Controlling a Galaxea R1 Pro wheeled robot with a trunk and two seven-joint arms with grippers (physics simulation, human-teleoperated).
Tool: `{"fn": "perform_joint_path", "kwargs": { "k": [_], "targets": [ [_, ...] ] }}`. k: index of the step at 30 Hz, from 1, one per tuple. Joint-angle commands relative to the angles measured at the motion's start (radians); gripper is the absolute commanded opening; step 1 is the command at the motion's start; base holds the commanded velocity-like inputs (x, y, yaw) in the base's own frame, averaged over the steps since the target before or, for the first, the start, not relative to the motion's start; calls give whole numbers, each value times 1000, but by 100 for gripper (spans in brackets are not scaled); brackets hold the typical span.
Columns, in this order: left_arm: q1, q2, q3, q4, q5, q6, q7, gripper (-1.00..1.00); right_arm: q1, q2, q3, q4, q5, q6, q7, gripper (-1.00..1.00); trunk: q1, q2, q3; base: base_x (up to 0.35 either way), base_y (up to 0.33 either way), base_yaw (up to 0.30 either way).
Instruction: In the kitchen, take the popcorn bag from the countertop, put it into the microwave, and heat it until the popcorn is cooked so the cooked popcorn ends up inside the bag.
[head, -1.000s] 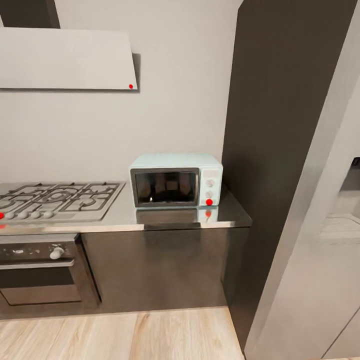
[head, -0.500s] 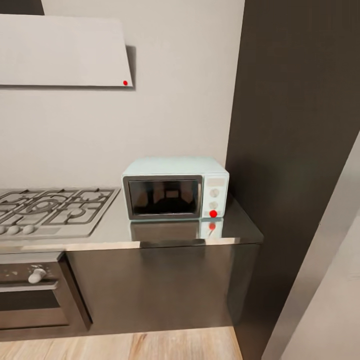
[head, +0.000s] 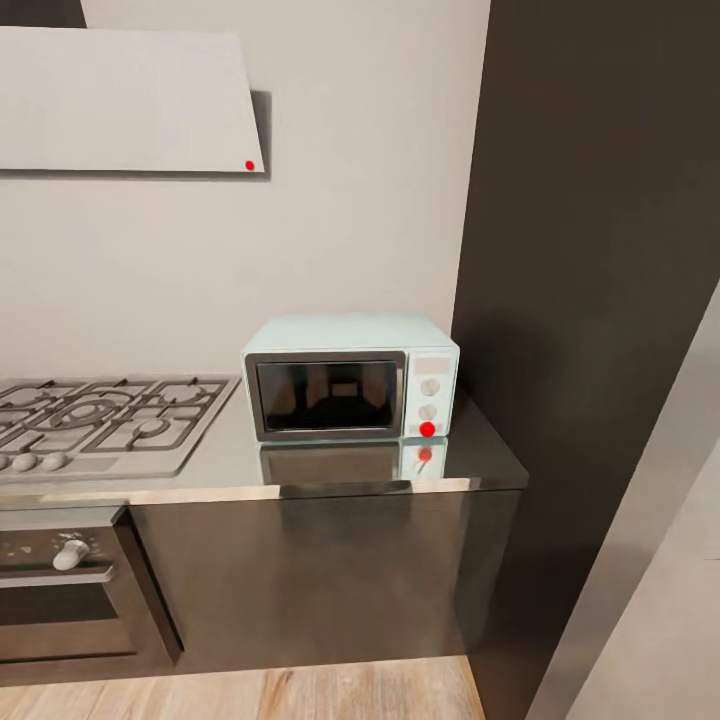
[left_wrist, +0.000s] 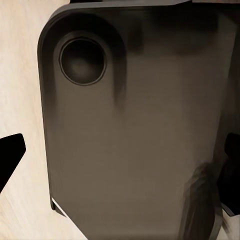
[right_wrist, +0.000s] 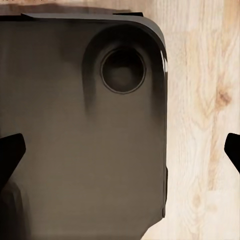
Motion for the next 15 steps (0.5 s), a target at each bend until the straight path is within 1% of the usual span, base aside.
{"fn": "perform_joint_path", "kwargs": {
  "k": [1,4,5,7,9,11,12,13,15],
  "targets": [
    [0,0,1,-1,2,-1,1,100,0,1,-4,0,-3,-2,-1,100,0,0,-1,0,0,0],
    [1,0,1,-1,1,-2,1,100,0,2,-6,0,-6,3,-1,100,0,0,-1,0,0,0],
    [0,0,1,-1,1,-2,1,100,0,5,1,0,-1,8,-1,100,0,0,-1,0,0,0],
    [0,0,1,-1,1,-1,1,100,0,5,1,-1,2,8,-1,100,0,0,-1,0,0,0],
    [0,0,1,-1,1,-1,0,100,0,1,1,-13,18,6,-9,100,0,0,-1,0,0,0],
    [0,0,2,-1,1,-2,1,100,0,1,-1,-80,26,9,-9,100,0,0,-1,0,0,0],
    [0,0,1,-1,1,-2,1,100,0,1,0,-151,28,22,-8,100,0,0,-1,0,0,0],
    [0,0,1,-1,1,-2,1,100,0,1,1,-200,29,45,-7,100,0,0,-1,0,0,0],
    [0,0,1,-1,1,-2,0,100,0,2,8,-326,49,158,-6,100,0,0,-1,0,0,0]
  ]
}}
